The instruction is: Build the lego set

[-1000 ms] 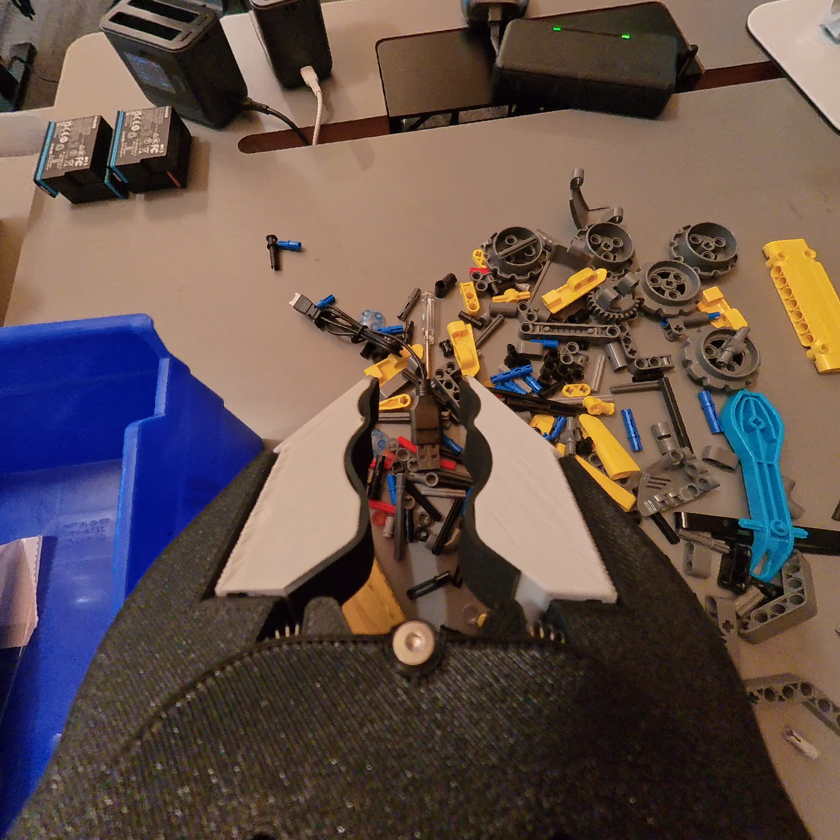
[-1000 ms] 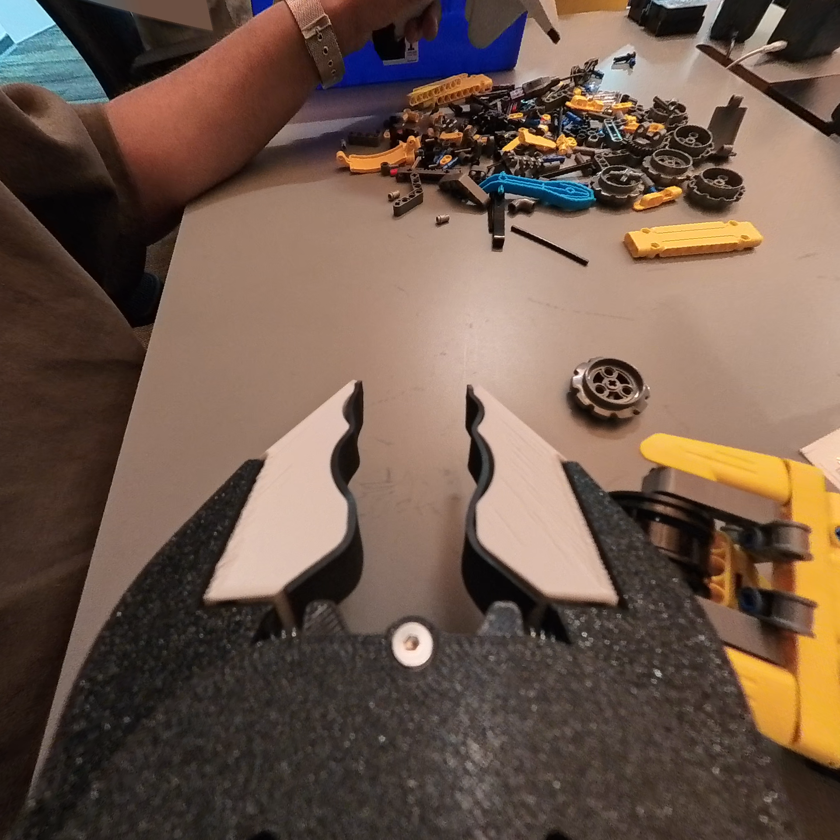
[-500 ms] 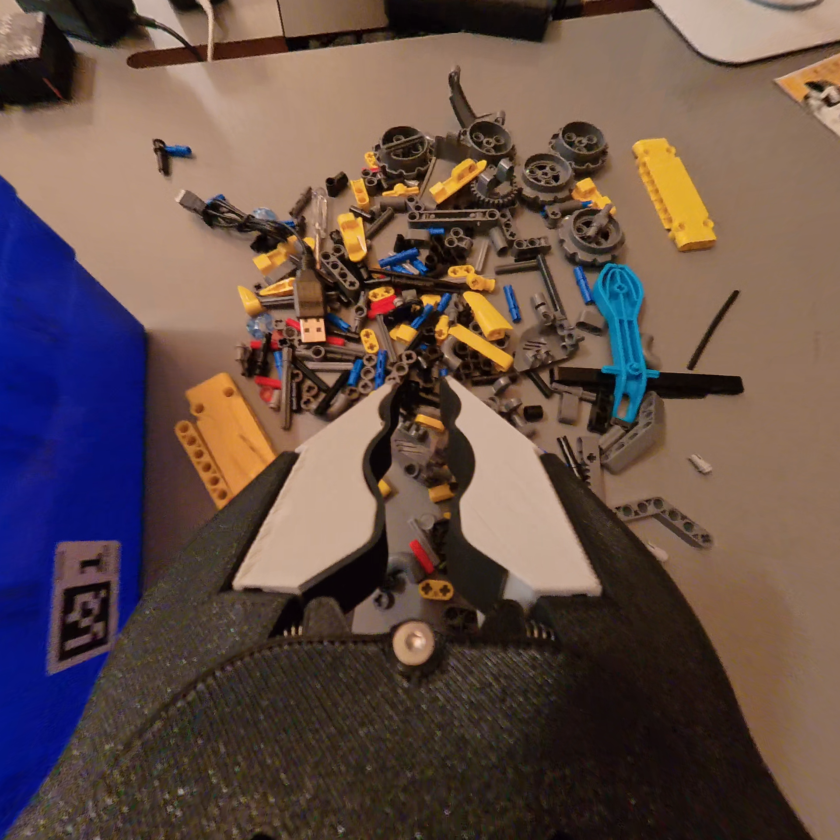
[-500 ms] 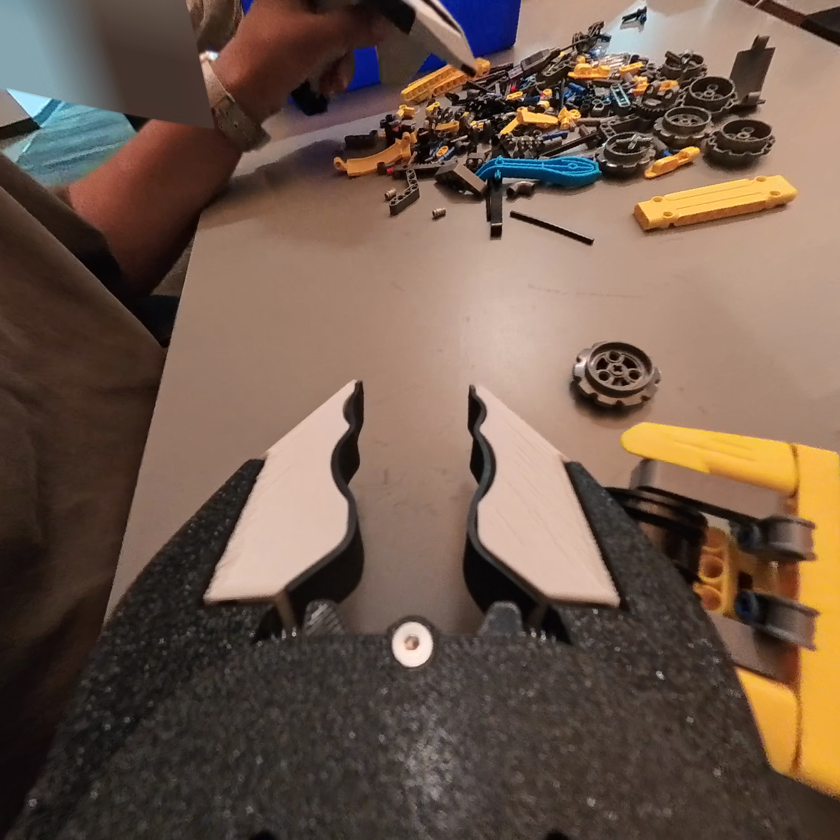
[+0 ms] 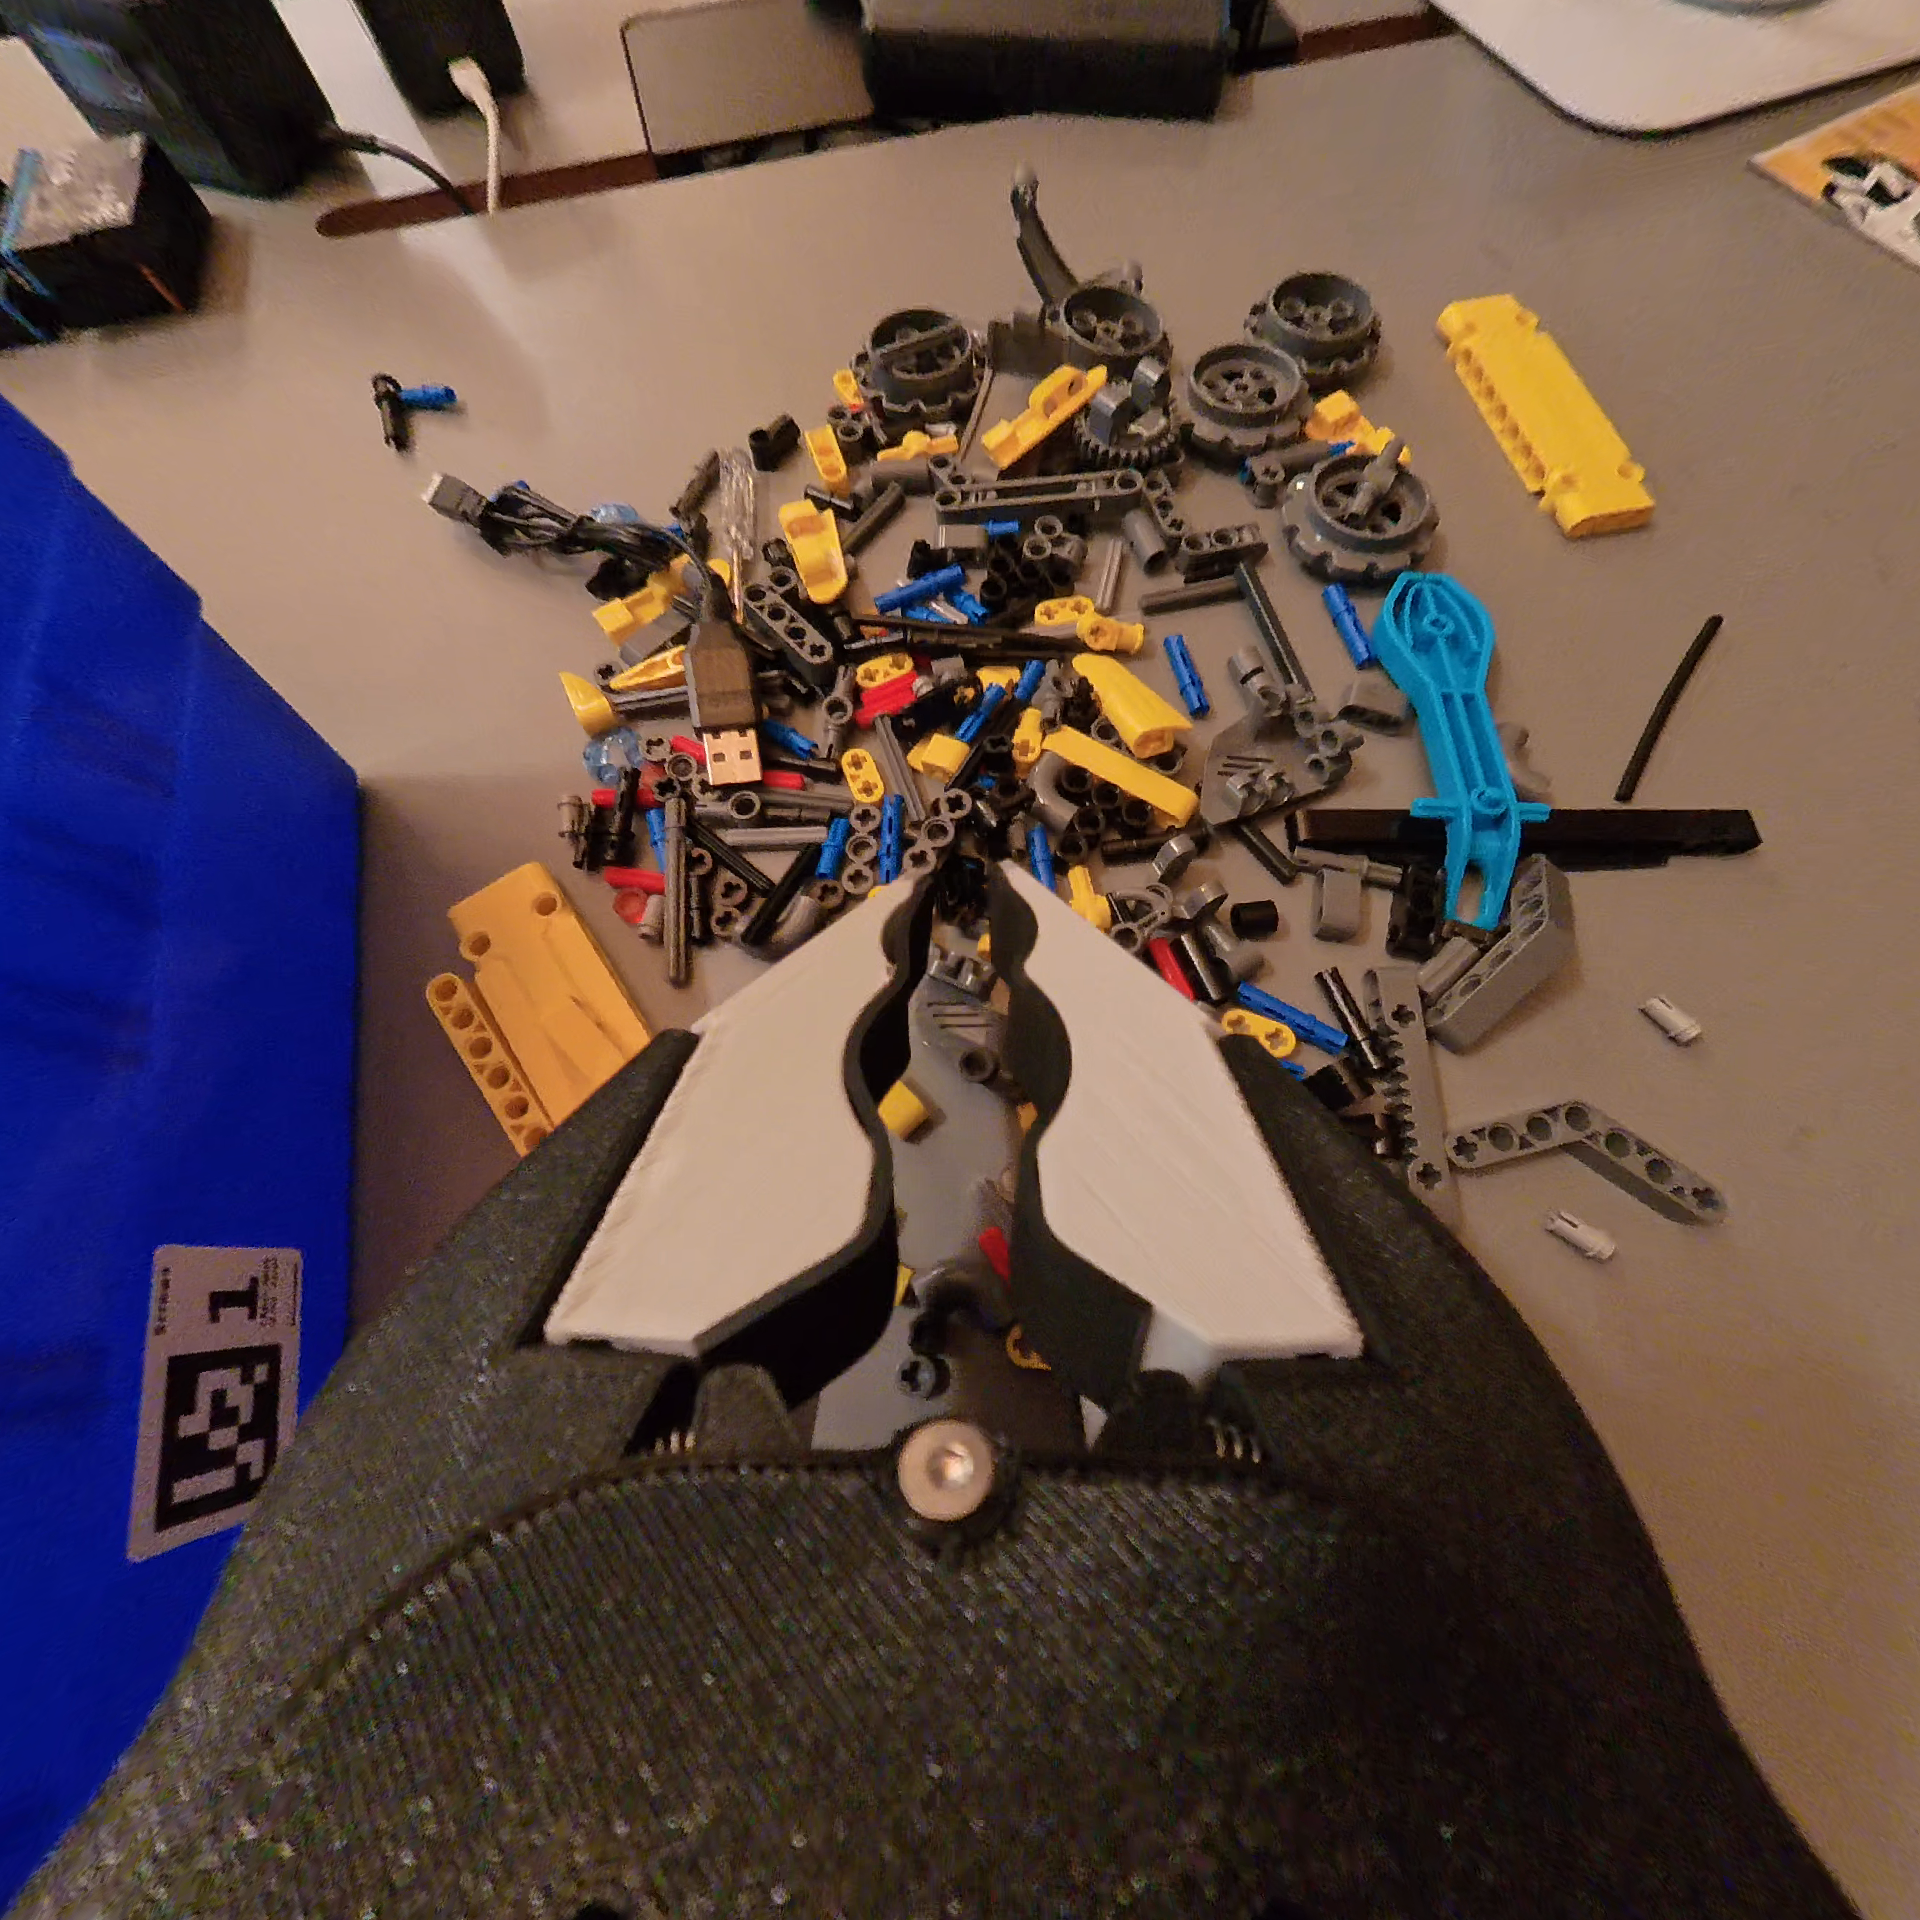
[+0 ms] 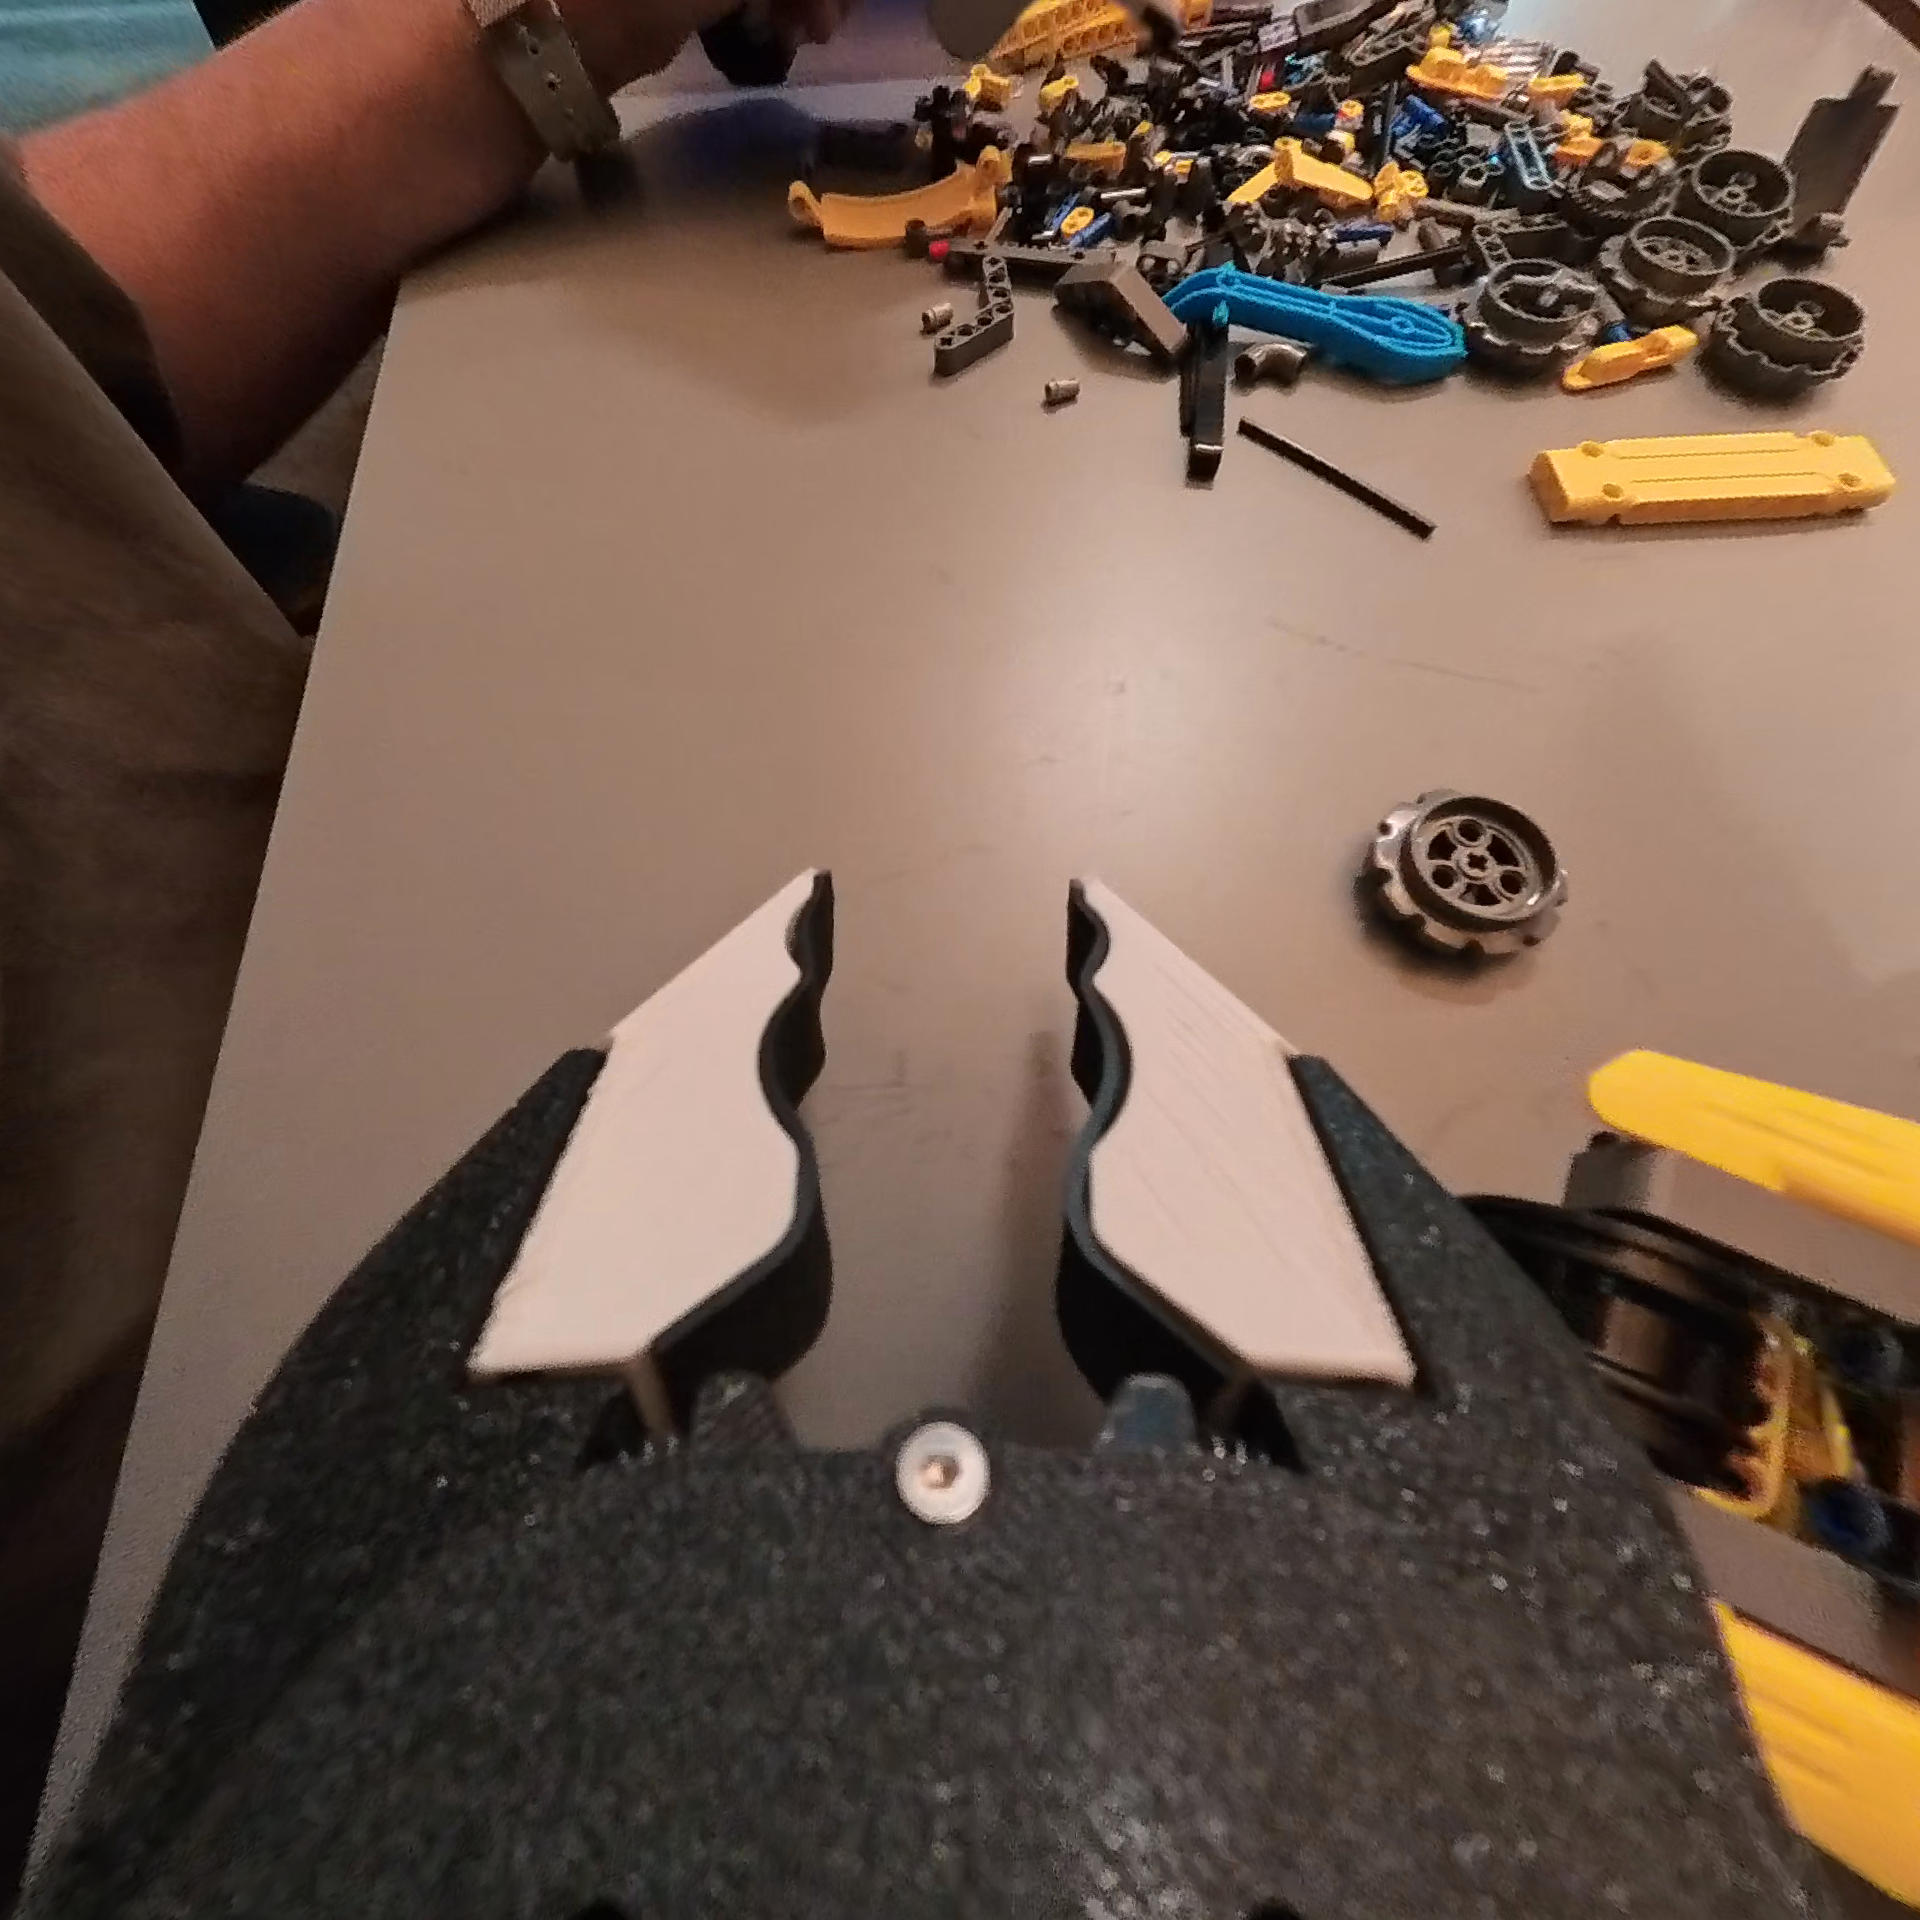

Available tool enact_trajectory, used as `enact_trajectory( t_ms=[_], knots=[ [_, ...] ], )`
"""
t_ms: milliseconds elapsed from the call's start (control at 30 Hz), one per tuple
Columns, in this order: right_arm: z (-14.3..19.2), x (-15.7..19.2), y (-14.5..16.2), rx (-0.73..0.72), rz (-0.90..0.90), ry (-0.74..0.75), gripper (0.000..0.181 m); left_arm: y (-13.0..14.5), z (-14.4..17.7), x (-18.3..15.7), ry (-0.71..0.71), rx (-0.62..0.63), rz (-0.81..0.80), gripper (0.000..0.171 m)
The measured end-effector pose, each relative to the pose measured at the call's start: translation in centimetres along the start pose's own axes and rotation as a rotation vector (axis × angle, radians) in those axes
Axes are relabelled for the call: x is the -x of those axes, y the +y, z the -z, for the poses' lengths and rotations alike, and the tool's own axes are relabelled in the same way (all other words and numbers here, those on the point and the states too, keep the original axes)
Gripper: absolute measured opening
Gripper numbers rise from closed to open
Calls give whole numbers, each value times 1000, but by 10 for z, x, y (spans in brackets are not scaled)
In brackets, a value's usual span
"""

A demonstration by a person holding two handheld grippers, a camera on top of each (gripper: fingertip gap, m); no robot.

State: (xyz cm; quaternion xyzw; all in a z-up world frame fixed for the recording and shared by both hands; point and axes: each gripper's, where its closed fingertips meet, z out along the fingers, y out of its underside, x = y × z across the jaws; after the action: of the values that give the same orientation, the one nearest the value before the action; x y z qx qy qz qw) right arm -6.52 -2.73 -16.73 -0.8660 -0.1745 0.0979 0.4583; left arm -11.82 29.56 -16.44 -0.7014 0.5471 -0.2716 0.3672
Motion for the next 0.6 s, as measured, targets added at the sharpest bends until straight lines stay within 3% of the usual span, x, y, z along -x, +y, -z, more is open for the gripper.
enact_trajectory(
  t_ms=[600],
  knots=[
    [10, 2, 4, -10, -5, 10, 49, -8, 6, 8, -50, -59, -2, 9]
  ],
)
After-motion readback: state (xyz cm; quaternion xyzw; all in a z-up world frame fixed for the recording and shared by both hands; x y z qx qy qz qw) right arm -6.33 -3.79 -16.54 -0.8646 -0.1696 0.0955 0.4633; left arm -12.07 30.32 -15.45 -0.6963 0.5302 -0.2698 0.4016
